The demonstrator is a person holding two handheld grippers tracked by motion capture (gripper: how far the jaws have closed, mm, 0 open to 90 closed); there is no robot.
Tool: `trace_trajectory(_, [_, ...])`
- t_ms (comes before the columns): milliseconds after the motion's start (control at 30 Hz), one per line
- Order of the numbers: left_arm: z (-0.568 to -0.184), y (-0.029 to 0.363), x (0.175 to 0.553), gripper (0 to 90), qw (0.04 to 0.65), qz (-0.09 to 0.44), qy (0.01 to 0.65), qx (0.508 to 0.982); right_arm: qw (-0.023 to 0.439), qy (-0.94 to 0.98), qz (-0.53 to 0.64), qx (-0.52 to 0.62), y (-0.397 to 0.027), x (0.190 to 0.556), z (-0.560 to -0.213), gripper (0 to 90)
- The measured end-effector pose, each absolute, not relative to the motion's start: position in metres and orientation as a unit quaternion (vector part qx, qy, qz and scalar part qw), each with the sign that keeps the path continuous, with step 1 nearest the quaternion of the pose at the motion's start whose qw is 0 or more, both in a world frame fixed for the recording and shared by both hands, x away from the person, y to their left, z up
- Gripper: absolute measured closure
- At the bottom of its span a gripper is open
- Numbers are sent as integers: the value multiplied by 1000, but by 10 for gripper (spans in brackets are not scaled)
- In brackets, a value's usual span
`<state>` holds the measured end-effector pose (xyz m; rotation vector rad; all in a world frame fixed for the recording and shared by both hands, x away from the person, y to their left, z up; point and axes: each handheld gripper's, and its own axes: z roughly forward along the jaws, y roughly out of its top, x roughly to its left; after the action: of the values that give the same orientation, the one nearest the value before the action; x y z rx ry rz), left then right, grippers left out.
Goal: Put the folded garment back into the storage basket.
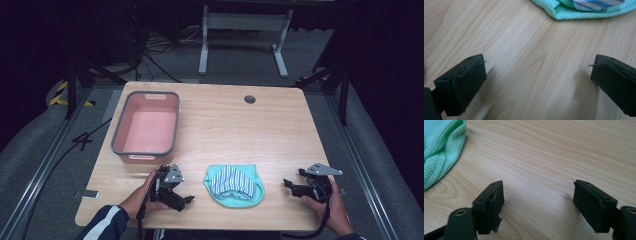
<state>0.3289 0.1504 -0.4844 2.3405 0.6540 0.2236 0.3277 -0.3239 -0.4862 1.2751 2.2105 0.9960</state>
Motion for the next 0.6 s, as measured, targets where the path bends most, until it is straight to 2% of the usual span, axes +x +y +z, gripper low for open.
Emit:
trace_trajectory(333, [-483, 150, 329, 7, 341, 83, 245, 904, 199, 792, 354, 456, -325, 328, -486, 231])
trace_trajectory(467, [-481, 151, 329, 69, 339, 81, 237, 907, 197, 791, 353, 459, -325, 329, -486, 213])
trace_trajectory(533, [-479, 151, 329, 142, 343, 82, 239, 905, 195, 791, 351, 461, -325, 329, -485, 213])
trace_trajectory(600, [-478, 151, 330, 167, 340, 81, 240, 905, 195, 793, 349, 460, -325, 330, -485, 212])
